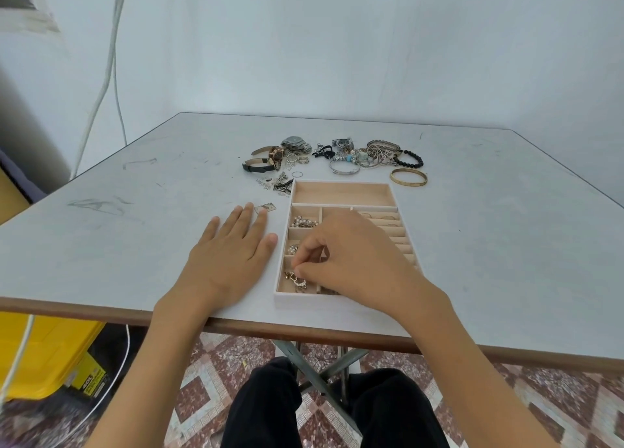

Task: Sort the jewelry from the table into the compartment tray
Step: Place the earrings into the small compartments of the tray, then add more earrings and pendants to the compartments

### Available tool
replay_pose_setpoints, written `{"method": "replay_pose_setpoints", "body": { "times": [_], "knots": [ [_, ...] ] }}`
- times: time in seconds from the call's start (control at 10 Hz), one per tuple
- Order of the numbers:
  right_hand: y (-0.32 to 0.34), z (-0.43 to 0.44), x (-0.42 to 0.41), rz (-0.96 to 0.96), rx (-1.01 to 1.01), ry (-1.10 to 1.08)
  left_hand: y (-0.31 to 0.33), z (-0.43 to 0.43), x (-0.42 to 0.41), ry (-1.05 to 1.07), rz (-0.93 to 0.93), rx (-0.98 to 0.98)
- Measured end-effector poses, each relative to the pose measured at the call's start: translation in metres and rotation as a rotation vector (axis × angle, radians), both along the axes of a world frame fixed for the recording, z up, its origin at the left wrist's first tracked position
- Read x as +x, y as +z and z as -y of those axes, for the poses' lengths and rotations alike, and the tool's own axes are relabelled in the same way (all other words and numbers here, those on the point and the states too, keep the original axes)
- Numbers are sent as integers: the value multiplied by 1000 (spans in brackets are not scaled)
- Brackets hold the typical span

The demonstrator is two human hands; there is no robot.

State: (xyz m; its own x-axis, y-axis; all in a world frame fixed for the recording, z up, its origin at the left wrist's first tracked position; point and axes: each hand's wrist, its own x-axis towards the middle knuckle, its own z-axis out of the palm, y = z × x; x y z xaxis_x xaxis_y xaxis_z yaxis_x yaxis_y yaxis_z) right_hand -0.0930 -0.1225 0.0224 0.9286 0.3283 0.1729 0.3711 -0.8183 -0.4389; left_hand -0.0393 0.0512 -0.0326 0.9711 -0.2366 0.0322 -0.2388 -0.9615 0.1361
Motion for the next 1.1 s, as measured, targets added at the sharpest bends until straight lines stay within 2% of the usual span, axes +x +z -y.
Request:
{"method": "replay_pose_setpoints", "body": {
  "times": [0.2,0.8,1.1],
  "knots": [
    [2,-7,-4,19,-88,38,0,0,-1,0,2,-1],
    [2,-4,-2,-2,-129,76,-1,-1,1,-2,1,3],
    [11,21,11,-142,237,153,0,-1,0,-14,19,-25]
  ]
}}
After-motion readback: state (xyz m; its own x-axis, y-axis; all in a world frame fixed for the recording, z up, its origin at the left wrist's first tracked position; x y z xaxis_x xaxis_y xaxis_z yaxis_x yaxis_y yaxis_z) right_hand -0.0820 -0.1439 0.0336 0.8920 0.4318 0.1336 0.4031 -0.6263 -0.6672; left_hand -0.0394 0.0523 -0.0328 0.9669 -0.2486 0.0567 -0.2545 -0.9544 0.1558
